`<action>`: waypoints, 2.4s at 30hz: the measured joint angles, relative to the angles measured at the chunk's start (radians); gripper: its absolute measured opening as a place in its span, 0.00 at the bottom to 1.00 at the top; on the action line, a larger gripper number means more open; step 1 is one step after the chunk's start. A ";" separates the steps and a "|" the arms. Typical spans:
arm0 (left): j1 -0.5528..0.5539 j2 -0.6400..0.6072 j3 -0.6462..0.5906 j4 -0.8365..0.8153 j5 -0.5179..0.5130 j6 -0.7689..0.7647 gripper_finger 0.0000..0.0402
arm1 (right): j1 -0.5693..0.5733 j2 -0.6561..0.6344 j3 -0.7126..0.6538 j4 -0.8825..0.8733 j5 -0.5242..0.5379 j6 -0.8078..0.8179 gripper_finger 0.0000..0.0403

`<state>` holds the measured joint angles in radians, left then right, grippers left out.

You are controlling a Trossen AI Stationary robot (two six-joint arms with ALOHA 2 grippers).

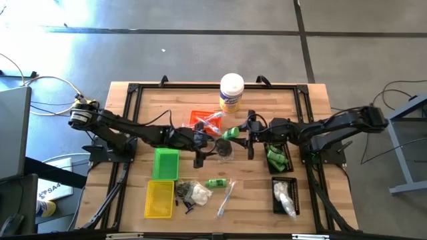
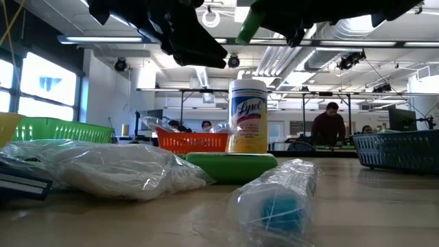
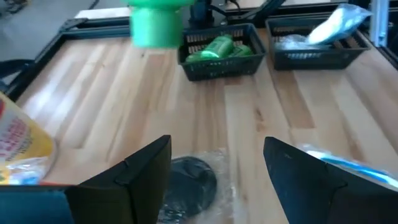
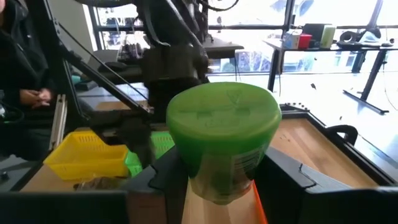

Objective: Pick & Place Travel size toiletries
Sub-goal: Put the green shampoo into the top black bin

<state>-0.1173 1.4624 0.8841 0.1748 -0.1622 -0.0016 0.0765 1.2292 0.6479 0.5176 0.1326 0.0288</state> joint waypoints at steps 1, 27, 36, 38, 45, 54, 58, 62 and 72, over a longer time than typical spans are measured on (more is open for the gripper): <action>0.000 0.000 0.000 0.001 -0.002 0.008 0.62 | 0.000 -0.006 0.000 -0.004 0.000 0.000 0.36; -0.029 -0.352 -0.566 0.416 0.024 0.023 0.62 | 0.000 -0.149 0.000 -0.314 0.078 0.117 0.37; -0.027 -0.502 -0.673 0.426 0.025 0.023 0.62 | 0.000 -0.276 0.000 -0.588 0.075 0.357 0.37; -0.027 -0.512 -0.679 0.419 0.025 0.038 0.62 | 0.000 -0.309 0.000 -0.684 0.073 0.441 0.37; -0.027 -0.513 -0.679 0.413 0.020 0.107 0.62 | 0.000 -0.400 0.000 -0.983 -0.003 0.722 0.37; -0.027 -0.512 -0.679 0.395 0.014 0.090 0.62 | 0.003 -0.373 0.000 -1.315 -0.145 0.909 0.37; -0.027 -0.512 -0.679 0.398 0.014 0.073 0.62 | 0.024 -0.343 0.000 -1.345 -0.194 0.943 0.37; -0.027 -0.512 -0.679 0.396 0.015 0.071 0.62 | 0.049 -0.304 0.000 -1.344 -0.178 0.944 0.37; -0.027 -0.512 -0.679 0.382 0.016 0.045 0.62 | 0.088 -0.186 0.000 -1.343 -0.175 0.941 0.37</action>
<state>-0.1444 0.9504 0.2050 0.5565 -0.1459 0.0437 0.1646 1.0427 0.6479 -0.8251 -0.0428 0.9695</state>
